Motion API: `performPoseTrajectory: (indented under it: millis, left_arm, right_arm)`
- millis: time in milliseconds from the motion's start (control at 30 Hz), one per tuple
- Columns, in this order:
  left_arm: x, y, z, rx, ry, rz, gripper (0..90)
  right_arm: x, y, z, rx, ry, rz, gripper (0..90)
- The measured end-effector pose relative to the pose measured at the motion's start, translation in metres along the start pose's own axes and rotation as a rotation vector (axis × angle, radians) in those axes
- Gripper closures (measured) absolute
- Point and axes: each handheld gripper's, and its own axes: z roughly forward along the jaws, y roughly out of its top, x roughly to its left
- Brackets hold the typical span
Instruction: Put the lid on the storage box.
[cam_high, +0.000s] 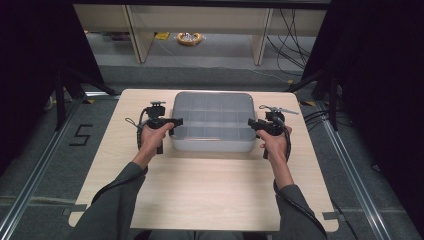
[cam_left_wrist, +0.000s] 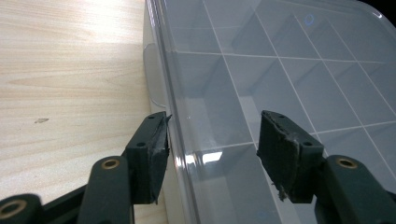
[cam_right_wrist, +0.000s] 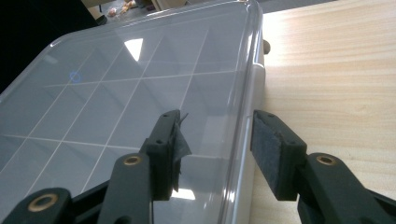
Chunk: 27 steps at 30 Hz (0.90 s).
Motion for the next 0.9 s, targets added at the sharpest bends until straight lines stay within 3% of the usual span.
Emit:
performPoseTrajectory:
  millis: [33, 100, 233, 267, 300, 333, 433, 467, 500, 567, 633, 667, 700, 733, 767, 833, 867, 900]
  left_arm:
    - [0.000, 0.000, 0.000, 0.001, -0.001, -0.002, 42.6]
    - [0.000, 0.000, -0.001, 0.001, -0.001, -0.003, 42.7]
    - [0.000, 0.000, -0.003, -0.008, -0.015, -0.027, 41.2]
    - [0.000, 0.000, -0.004, -0.021, -0.012, -0.036, 40.0]
    - [0.000, 0.001, -0.005, -0.019, -0.015, -0.037, 38.3]
    - [0.000, 0.001, -0.007, -0.020, -0.013, -0.037, 36.5]
    - [0.000, 0.001, -0.011, -0.028, -0.026, -0.034, 36.1]
    - [0.000, 0.000, -0.015, -0.037, -0.037, -0.029, 34.8]
    - [0.000, 0.000, -0.019, -0.039, -0.044, -0.022, 34.2]
    - [0.000, -0.002, -0.026, -0.044, -0.055, -0.020, 32.9]
    - [0.000, -0.003, -0.029, -0.044, -0.060, -0.020, 31.4]
    - [0.000, -0.004, -0.032, -0.044, -0.071, -0.013, 30.8]
    - [0.001, -0.007, -0.040, -0.046, -0.086, 0.002, 30.3]
    - [0.000, -0.008, -0.044, -0.052, -0.093, 0.000, 30.1]
    - [0.001, -0.010, -0.048, -0.052, -0.102, 0.010, 29.8]
    - [0.000, -0.012, -0.051, -0.057, -0.111, 0.010, 29.0]
    - [0.000, -0.016, -0.059, -0.053, -0.126, 0.030, 28.6]
    - [0.000, -0.016, -0.059, -0.053, -0.126, 0.030, 28.5]
  right_arm:
    - [0.001, 0.000, 0.000, 0.011, -0.001, 0.014, 54.8]
    - [-0.003, -0.001, 0.003, -0.006, -0.001, -0.033, 55.2]
    - [-0.001, 0.000, 0.001, 0.002, -0.003, -0.009, 55.2]
    - [-0.003, 0.000, 0.001, -0.006, 0.010, -0.037, 55.2]
    - [-0.003, 0.001, 0.001, -0.010, -0.006, -0.036, 55.1]
    - [0.001, 0.002, -0.001, 0.000, -0.006, 0.017, 55.0]
    - [0.000, 0.003, -0.003, -0.008, -0.007, 0.003, 54.4]
    - [-0.001, 0.004, -0.007, -0.017, -0.005, 0.007, 53.7]
    - [-0.005, 0.005, -0.009, -0.028, -0.010, -0.037, 53.6]
    - [-0.006, 0.005, -0.014, -0.031, -0.003, -0.046, 52.3]
    - [-0.008, 0.005, -0.021, -0.029, -0.005, -0.045, 49.5]
    - [-0.005, 0.003, -0.025, -0.023, -0.008, -0.004, 48.8]
    - [-0.011, 0.003, -0.029, -0.035, 0.001, -0.053, 48.5]
    - [-0.008, 0.002, -0.033, -0.029, -0.011, -0.014, 48.1]
    - [-0.013, 0.001, -0.036, -0.037, 0.002, -0.049, 47.6]
    - [-0.012, -0.001, -0.039, -0.034, -0.007, -0.022, 47.0]
    - [-0.019, -0.004, -0.045, -0.047, -0.007, -0.060, 46.0]
    - [-0.019, -0.004, -0.045, -0.047, -0.007, -0.060, 46.0]
